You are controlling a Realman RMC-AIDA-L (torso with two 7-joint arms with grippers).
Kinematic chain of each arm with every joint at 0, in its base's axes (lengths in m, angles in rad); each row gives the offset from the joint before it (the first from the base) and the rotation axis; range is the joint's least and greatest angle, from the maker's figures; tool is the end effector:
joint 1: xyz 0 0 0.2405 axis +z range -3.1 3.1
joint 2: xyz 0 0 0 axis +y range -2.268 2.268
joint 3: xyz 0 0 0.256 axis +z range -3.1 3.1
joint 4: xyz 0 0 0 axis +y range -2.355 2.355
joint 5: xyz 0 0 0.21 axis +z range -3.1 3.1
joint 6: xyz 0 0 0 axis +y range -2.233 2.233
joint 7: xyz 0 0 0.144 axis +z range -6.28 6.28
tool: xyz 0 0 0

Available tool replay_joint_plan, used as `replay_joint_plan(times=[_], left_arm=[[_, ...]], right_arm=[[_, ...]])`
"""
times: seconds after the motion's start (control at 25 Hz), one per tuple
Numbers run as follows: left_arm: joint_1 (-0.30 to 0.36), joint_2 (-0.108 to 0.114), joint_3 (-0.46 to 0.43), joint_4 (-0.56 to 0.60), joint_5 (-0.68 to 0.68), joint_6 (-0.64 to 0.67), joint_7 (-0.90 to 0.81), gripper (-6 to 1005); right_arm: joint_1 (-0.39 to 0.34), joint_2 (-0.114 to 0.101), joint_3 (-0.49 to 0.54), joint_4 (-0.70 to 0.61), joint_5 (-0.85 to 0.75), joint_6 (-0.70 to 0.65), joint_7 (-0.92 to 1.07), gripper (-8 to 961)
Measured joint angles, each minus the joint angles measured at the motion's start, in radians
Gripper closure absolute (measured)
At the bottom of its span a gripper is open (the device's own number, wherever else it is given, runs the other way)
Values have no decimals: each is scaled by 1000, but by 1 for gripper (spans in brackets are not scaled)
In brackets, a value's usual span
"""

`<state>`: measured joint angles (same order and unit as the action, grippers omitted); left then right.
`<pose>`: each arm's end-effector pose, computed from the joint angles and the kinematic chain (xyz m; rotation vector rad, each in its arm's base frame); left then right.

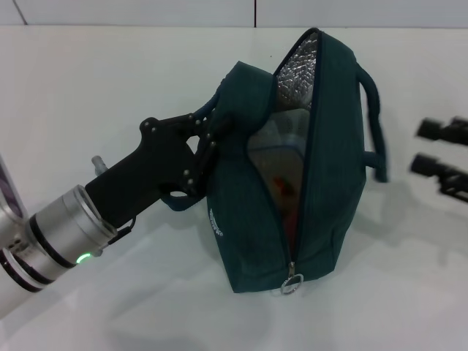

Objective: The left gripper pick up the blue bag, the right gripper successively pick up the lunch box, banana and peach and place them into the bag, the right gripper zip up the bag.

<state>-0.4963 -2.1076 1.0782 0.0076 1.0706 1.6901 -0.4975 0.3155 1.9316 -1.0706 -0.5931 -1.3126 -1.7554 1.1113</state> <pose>-0.2463 0.2710 -0.0553 -2.2372 -0.2566 -1.2674 0.2697 0.2794 0.0506 -2.5759 0.2800 1.1560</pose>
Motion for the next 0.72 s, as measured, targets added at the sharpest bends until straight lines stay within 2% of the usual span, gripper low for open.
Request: replay_joint_plan(times=[0.08,0.2,0.36,0.4,0.48,0.52,0.6,0.72], left_arm=[[1,0,0,0,0,-1,0,948],[1,0,0,0,-1,-1,0,948],[2,0,0,0,-3,-2,0,948],[1,0,0,0,-3,-2,0,949],[-2,0,0,3,-5,-2,1,949],[-2,0,0,4,-7,-2,1,949],[-2,0,0,4,-16,-2,1,949],[-5,0,1,2,-22,-2,1,949]], right_arm=[[-22,9,72,-7,-1,-52,-6,538],[-36,12,105,-16,-23,-119,-32,438],[-22,14,101,-39,-208,-223,-146,443],[-13,23,99,-54,-275,-228,-156,445],[7,44,98,-67,-382,-211,-155,447],[26,61,97,-62,-443,-179,-149,447],[52,75,78,-34,-483,-121,-135,448],[109,85,18,43,-496,-11,-111,450]])
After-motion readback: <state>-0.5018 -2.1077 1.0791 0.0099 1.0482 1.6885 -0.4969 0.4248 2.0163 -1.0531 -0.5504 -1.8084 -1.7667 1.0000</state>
